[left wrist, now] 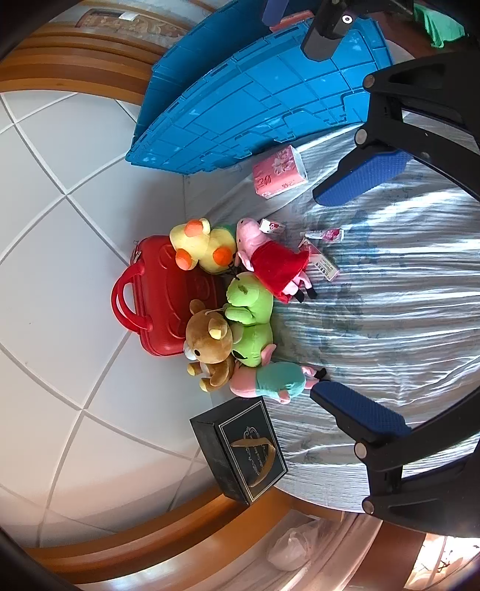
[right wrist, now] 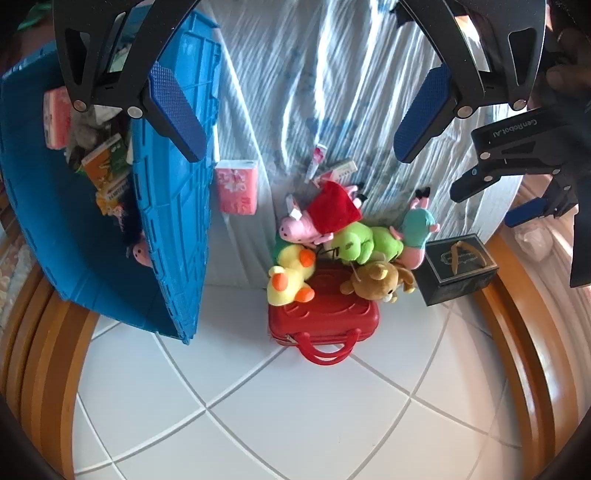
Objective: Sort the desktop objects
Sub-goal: 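Reach the right gripper to the pink tissue pack while the left reaches the Peppa puppet, then close the right gripper on the tissue pack while the left grasps the Peppa puppet, then lift both held items and carry them over the blue crate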
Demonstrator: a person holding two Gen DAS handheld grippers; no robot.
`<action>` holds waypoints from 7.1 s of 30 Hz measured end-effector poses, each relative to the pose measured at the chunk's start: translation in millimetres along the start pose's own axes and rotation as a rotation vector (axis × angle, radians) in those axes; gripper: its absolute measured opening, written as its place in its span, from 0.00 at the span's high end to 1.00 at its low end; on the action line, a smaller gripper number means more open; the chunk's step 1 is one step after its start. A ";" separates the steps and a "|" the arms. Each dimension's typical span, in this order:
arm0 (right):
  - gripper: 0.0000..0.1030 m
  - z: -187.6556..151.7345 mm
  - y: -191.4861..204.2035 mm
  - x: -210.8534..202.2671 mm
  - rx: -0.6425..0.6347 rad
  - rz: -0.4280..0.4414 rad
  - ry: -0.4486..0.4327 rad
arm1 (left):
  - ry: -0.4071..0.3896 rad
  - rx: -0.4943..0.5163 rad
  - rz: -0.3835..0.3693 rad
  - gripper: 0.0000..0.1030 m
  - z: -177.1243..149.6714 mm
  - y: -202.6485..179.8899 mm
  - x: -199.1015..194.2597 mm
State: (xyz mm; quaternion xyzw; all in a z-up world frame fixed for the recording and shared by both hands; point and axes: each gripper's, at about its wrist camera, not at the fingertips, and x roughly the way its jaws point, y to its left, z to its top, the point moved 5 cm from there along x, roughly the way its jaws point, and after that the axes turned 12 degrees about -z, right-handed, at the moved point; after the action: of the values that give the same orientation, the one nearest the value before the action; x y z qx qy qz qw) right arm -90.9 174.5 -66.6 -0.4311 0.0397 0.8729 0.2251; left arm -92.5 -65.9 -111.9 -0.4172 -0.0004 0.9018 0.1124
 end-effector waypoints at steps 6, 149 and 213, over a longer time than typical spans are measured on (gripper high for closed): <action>0.00 -11.3 16.5 41.5 -0.004 -0.028 0.049 | 0.005 0.059 -0.019 0.06 -2.2 13.5 43.0; 0.41 -38.2 30.3 17.9 0.016 -0.004 0.016 | -0.031 -0.019 -0.006 0.36 -52.5 23.1 -20.3; 0.41 -59.9 -292.2 -56.5 0.372 -0.169 -0.095 | -0.124 0.323 -0.277 0.36 88.3 -328.2 -7.9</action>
State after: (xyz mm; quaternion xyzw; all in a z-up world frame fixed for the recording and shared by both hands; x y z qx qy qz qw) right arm 107.8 400.0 -24.1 -0.3421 0.1533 0.8479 0.3748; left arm -87.6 260.7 -17.3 -0.3333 0.0797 0.8901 0.3004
